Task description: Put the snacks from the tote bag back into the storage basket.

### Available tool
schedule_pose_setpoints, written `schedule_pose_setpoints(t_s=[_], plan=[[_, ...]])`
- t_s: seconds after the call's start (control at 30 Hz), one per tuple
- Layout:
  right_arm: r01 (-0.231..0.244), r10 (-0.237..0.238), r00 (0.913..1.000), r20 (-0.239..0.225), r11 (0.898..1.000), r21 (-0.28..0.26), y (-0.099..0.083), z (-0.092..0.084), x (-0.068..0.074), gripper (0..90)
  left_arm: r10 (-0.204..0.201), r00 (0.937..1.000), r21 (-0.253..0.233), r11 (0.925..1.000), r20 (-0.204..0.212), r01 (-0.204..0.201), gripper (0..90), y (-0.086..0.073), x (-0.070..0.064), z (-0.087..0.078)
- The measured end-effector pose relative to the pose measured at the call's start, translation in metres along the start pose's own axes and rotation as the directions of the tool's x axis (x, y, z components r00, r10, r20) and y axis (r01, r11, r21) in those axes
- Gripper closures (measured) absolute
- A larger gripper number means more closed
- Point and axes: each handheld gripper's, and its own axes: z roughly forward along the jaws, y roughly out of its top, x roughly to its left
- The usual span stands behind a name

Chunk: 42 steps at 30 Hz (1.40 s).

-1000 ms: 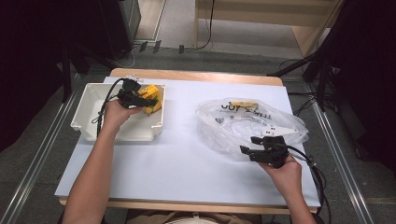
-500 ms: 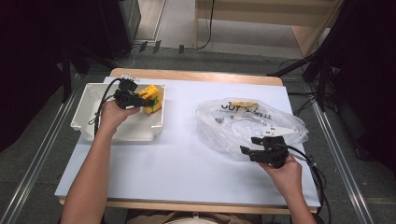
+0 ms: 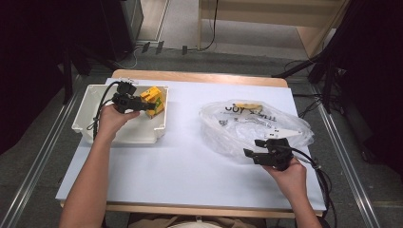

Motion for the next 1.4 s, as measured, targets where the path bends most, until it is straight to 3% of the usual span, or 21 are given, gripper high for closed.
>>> schedule_pose_setpoints(t_s=[0.23, 0.37, 0.5, 0.67, 0.87, 0.9, 1.03, 1.17, 1.4], plan=[[0.001, -0.001, 1.0, -0.007, 1.0, -0.002, 0.001, 0.002, 0.0, 40.8, -0.01, 0.9993, 0.01, 0.9999, -0.035, 0.01, 36.7, -0.006, -0.002, -0.009], [0.0, 0.0, 1.0, -0.007, 1.0, -0.003, 0.001, 0.002, 0.0, 40.8, -0.008, 0.9993, -0.004, 1.0, -0.038, 0.008, 37.5, -0.012, -0.004, -0.015], [-0.001, 0.001, 1.0, -0.007, 1.0, -0.006, 0.001, 0.002, -0.001, 40.8, -0.044, 0.9988, -0.005, 0.999, -0.022, 0.044, 37.8, -0.017, -0.005, -0.023], [-0.001, 0.001, 1.0, -0.006, 1.0, -0.004, 0.001, 0.001, -0.001, 40.8, -0.037, 0.9989, -0.02, 0.9991, -0.03, 0.037, 42.5, -0.023, -0.01, -0.032], [0.005, -0.005, 1.0, -0.003, 1.0, -0.006, 0.001, 0.001, -0.001, 40.8, -0.007, 0.9994, -0.024, 0.9997, -0.033, 0.007, 53.7, -0.029, -0.02, -0.036], [0.005, -0.005, 1.0, -0.003, 1.0, -0.007, 0.001, 0.001, -0.001, 40.8, 0.006, 0.9999, -0.028, 0.9996, 0.008, -0.006, 61.2, -0.03, -0.022, -0.038], [-0.001, 0.001, 1.0, -0.009, 1.0, -0.013, 0.001, 0.001, -0.001, 40.6, 0.03, 0.9986, -0.037, 0.9989, 0.044, -0.029, 77.8, -0.029, -0.026, -0.038], [-0.001, 0.001, 0.9999, -0.011, 1.0, -0.01, 0.002, 0.002, -0.001, 40.6, 0.038, 0.998, -0.019, 0.9992, 0.05, -0.037, 88.8, -0.03, -0.028, -0.034], [-0.006, 0.005, 0.9995, -0.031, 1.0, -0.026, 0.001, 0.0, -0.001, 40.7, 0.046, 0.9979, -0.018, 0.9988, 0.045, -0.046, 90.0, -0.029, -0.031, -0.024]])
